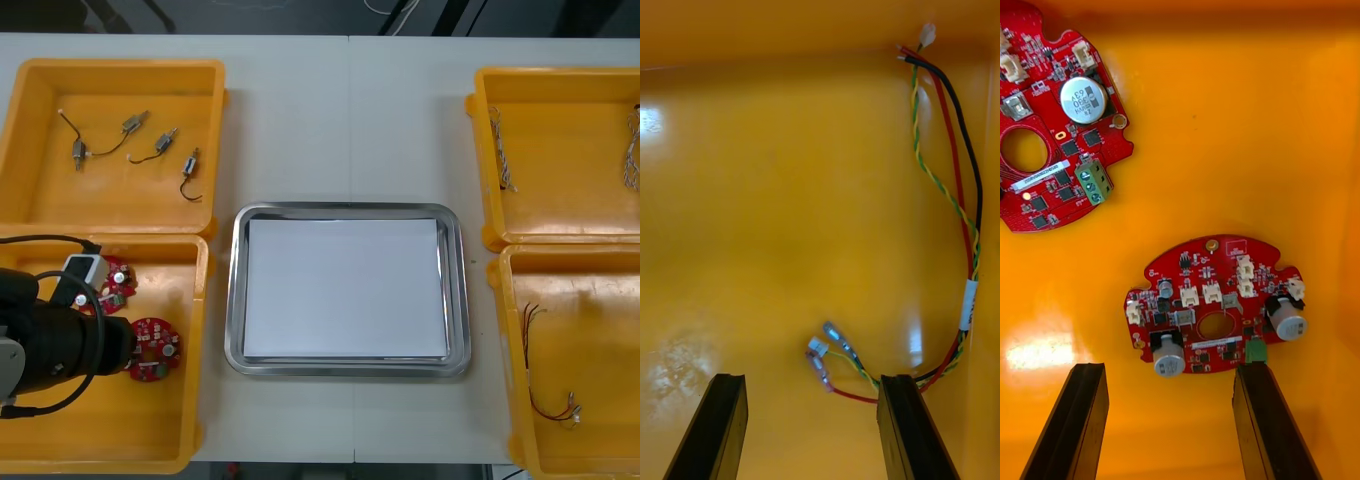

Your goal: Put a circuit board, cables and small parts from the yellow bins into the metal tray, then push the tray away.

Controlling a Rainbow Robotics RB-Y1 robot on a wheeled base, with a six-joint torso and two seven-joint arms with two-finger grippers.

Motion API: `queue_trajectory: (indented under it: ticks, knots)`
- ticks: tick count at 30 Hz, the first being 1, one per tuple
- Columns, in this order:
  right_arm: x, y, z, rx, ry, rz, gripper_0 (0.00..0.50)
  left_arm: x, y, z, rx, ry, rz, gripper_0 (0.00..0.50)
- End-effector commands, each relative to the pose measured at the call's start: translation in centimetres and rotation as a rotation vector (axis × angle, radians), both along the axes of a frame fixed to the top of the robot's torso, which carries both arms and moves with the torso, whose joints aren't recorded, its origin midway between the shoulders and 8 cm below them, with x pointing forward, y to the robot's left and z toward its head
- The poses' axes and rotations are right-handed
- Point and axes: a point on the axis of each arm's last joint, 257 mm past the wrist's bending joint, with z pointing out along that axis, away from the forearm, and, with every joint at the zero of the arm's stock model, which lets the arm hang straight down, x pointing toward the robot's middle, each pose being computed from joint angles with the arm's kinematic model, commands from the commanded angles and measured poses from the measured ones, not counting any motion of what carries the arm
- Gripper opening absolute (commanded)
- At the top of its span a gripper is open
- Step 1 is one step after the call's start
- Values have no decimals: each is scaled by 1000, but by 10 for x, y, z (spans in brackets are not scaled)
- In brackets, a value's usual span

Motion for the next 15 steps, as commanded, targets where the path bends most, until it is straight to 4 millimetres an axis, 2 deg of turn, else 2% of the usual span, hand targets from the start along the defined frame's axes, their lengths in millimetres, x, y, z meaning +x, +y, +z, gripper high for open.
queue_trajectory:
  ticks: [1,8,15]
  knots:
    - [6,-16,2,-50,2,22,500,-6,-3,-21,-26,17,26,489]
    - [15,-22,-6,-47,-14,19,500,-9,-1,-32,-30,19,33,488]
    - [19,-17,-16,-29,-19,20,500,-12,-2,-50,-37,4,24,489]
